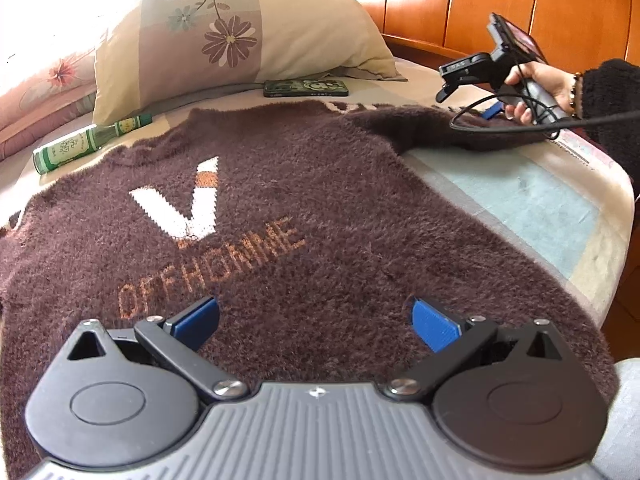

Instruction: Fold clothes

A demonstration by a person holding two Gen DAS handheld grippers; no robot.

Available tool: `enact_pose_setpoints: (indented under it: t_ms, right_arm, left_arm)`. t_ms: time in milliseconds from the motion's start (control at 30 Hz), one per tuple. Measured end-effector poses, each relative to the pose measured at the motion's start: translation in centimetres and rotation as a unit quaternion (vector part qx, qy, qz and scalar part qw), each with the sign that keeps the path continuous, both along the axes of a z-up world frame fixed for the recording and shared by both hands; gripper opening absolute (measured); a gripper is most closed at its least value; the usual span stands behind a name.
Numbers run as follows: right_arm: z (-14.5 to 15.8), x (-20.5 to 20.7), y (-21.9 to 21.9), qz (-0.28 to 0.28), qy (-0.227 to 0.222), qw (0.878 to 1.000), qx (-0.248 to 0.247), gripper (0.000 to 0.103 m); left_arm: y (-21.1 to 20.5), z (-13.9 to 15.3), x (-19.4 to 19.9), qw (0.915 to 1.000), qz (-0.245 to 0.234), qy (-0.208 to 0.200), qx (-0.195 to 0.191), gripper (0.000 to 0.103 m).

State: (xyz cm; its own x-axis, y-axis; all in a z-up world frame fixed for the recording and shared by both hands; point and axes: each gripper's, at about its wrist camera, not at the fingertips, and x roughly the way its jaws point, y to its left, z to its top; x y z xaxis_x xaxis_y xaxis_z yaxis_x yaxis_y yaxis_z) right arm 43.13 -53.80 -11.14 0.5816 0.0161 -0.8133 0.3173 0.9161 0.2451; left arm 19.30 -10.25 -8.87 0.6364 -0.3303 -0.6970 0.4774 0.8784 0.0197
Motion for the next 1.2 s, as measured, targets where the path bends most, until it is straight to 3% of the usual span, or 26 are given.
enact_pose_setpoints:
  t_ms: [167,300,400,567,667,833,1033,1133,1200]
  right_arm:
    - [1.9,-2.2,2.2,0.036,-0.004,0.998,-0.048,0.103]
    - [4.2,-6.1,6.0,0.097,-0.012,0.994,-0.043,0.103]
    - [4.3,-8.0,8.7,0.116,-0.008,0.993,-0.036,0.103]
    - [1.6,-5.9,9.7,0.099,0.015,0.993,-0.067,0.103]
    - [0.2,-3.9,8.8,0.086,0.025,0.994,-0.054,0.103]
    - [-0.7,-3.2,10.1,0.123,0.031,0.986,-0.106,0.103]
    - [-0.5,-5.1,9.9,0.168,0.075,0.978,-0.104,0.103]
    - [-0.3,-6.1,10.9,0.199,0.102,0.964,-0.146,0.103]
    - [0.8,-6.5,10.8,0.19,0.086,0.97,-0.127,0.103]
  left_arm:
    - [0.8,0.5,-0.4,0.9999,-0.003,-0.012,-0.011,0.102]
    - [1.0,0.5,-0.2,0.9997,0.006,-0.017,-0.015,0.102]
    - [1.1,0.3,-0.1,0.9997,0.008,-0.015,-0.019,0.102]
    - [0.9,0.1,-0.2,0.9998,0.006,-0.013,-0.013,0.102]
    - [0.9,0.0,-0.1,0.9999,0.006,-0.01,-0.01,0.102]
    - [0.9,-0.3,-0.1,0.9999,0.007,-0.006,-0.009,0.102]
    - [1.5,-0.4,-0.2,0.9998,0.01,-0.007,-0.012,0.102]
    - [1.8,-0.5,-0.1,0.9997,0.015,-0.006,-0.019,0.102]
    - [1.9,-0.5,0.0,0.9996,0.015,-0.007,-0.023,0.102]
